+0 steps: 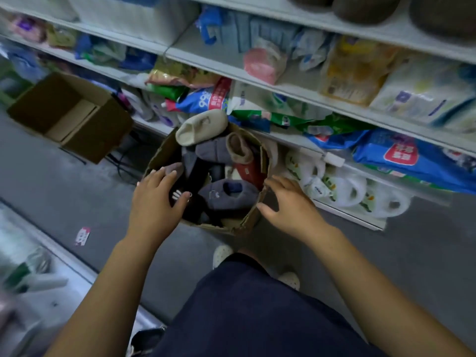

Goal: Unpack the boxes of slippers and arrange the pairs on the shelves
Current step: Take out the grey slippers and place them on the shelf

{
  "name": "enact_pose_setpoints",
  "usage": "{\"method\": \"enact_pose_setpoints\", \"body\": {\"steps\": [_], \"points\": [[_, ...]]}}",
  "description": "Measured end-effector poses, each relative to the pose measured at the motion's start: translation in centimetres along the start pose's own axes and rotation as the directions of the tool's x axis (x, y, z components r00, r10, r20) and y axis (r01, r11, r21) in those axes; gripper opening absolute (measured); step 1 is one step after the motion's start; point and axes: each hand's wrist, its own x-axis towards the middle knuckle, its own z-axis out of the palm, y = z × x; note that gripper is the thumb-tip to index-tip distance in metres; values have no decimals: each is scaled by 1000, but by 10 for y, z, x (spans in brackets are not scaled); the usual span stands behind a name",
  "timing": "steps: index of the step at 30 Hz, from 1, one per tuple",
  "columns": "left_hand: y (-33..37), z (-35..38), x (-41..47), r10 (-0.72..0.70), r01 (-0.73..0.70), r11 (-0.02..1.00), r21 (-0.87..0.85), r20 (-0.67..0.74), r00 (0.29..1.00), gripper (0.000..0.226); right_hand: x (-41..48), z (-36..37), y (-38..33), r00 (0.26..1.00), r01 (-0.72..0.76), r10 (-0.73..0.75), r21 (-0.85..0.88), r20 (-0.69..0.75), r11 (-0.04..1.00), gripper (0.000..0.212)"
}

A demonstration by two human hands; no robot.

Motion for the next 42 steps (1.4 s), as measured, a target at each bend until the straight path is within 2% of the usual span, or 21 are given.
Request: {"method": "enact_pose_setpoints", "body": {"steps": [6,10,15,19,23,28,33,36,39,42], "points": [[-72,11,14,-85,86,996,-7,84,993,54,46,53,-37,990,-76,75,10,117,997,64],[-137,24,26,-88,98,995,-33,220,971,57,86,93,-71,951,-278,259,96,172,956,60],[-211,52,60,-68,103,992,-67,393,917,72,131,140,-95,867,-493,453,222,206,842,38],[-233,84,85,-43,102,991,-81,534,844,78,157,176,-95,802,-598,550,300,235,743,61],[-239,123,104,2,81,991,-110,603,798,68,185,196,-82,746,-666,625,264,232,698,56],[-248,153,115,-19,144,980,-136,657,753,64,234,203,-59,725,-683,613,215,315,698,53],[-248,159,108,-74,225,964,-145,664,744,66,278,229,-26,714,-660,560,135,420,739,82],[-242,161,109,-106,285,941,-183,640,761,62,281,238,-20,710,-671,569,154,415,725,44],[-227,161,117,-177,365,907,-212,594,785,50,272,236,-15,750,-644,572,173,331,745,42],[-207,160,130,-289,467,864,-188,573,766,54,256,222,-15,798,-594,530,229,287,771,36]]}}
